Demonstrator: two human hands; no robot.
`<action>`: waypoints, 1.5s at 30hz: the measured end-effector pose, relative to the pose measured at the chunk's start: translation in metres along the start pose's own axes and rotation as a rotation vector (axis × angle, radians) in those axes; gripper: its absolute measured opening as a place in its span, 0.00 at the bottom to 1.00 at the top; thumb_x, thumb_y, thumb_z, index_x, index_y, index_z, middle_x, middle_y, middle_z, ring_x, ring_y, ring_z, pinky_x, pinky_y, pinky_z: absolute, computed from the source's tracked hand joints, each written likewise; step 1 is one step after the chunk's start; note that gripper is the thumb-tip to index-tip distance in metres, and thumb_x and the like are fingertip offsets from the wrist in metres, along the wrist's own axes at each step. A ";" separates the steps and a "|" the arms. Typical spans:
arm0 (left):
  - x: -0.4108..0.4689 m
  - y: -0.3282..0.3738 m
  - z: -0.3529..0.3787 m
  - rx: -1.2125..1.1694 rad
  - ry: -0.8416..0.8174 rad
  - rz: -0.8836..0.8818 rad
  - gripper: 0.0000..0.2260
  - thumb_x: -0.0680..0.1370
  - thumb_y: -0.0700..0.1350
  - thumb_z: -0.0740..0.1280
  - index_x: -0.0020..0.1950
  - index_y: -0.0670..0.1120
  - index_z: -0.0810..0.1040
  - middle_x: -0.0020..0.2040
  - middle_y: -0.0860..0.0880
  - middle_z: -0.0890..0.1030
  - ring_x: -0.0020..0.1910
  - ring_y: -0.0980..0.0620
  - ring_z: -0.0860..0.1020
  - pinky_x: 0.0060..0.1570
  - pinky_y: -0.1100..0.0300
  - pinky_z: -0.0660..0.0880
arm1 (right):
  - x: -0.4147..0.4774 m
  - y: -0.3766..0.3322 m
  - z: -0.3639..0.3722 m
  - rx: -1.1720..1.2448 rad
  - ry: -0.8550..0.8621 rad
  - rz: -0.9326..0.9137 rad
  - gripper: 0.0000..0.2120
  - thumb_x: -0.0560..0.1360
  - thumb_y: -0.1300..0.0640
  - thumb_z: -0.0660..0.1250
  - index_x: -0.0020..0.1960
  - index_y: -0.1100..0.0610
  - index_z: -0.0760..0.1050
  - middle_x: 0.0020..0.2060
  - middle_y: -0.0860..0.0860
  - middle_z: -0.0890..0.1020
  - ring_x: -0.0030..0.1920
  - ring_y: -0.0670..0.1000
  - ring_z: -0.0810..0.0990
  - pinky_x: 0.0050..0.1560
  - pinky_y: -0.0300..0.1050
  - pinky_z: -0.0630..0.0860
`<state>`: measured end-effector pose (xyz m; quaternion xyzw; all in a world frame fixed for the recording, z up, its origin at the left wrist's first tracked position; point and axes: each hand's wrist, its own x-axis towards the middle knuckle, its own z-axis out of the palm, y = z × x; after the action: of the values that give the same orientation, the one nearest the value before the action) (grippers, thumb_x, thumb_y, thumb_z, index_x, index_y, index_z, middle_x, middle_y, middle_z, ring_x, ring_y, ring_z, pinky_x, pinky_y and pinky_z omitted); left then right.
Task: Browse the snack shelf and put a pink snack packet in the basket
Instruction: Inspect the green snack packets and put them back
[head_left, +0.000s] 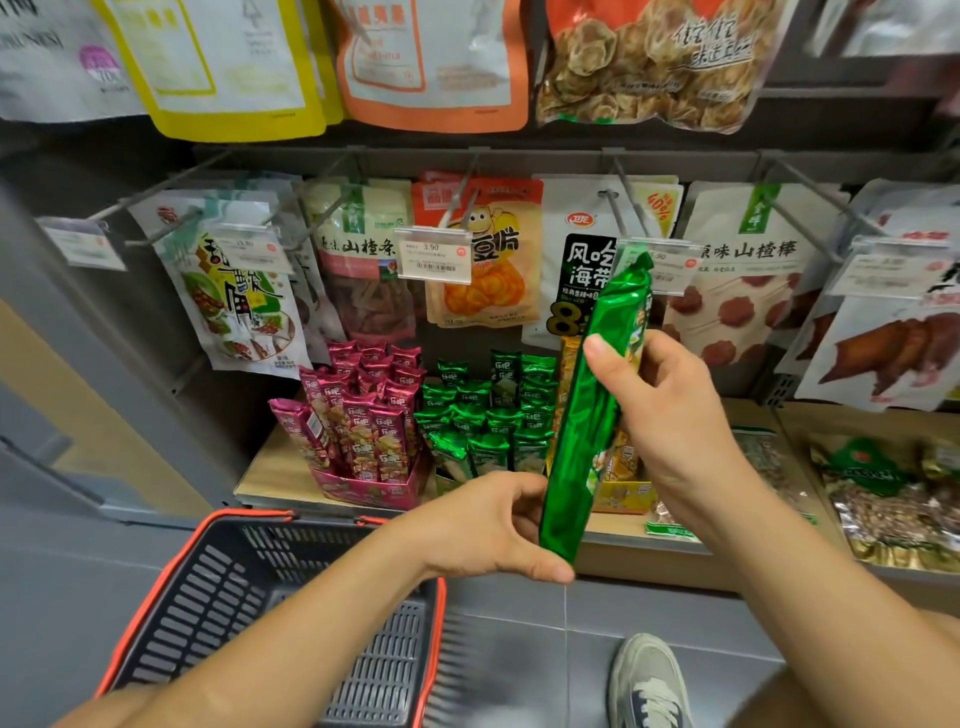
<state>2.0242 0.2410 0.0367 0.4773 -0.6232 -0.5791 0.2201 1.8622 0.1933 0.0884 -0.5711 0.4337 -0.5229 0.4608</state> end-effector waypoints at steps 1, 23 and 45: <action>0.001 -0.001 0.000 0.018 0.016 -0.001 0.20 0.69 0.36 0.77 0.58 0.48 0.78 0.54 0.47 0.83 0.51 0.52 0.81 0.59 0.56 0.77 | 0.000 0.000 0.000 -0.001 -0.003 0.006 0.09 0.75 0.48 0.69 0.45 0.54 0.78 0.35 0.48 0.79 0.38 0.47 0.78 0.39 0.47 0.76; 0.004 0.001 -0.007 -0.120 0.178 0.066 0.22 0.68 0.29 0.74 0.61 0.37 0.76 0.57 0.35 0.80 0.51 0.47 0.77 0.61 0.45 0.72 | 0.002 0.003 -0.001 0.034 -0.204 0.114 0.10 0.75 0.55 0.71 0.55 0.53 0.77 0.47 0.50 0.86 0.50 0.51 0.85 0.51 0.52 0.81; 0.000 0.005 -0.065 -0.556 0.693 0.049 0.16 0.70 0.57 0.73 0.47 0.46 0.78 0.35 0.50 0.81 0.27 0.55 0.75 0.22 0.64 0.71 | -0.015 0.040 -0.011 -0.875 -0.777 0.076 0.24 0.72 0.51 0.71 0.62 0.49 0.63 0.53 0.49 0.78 0.48 0.50 0.79 0.50 0.52 0.79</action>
<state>2.0761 0.2073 0.0569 0.5510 -0.3441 -0.5251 0.5497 1.8500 0.1988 0.0470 -0.8420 0.4288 -0.0308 0.3260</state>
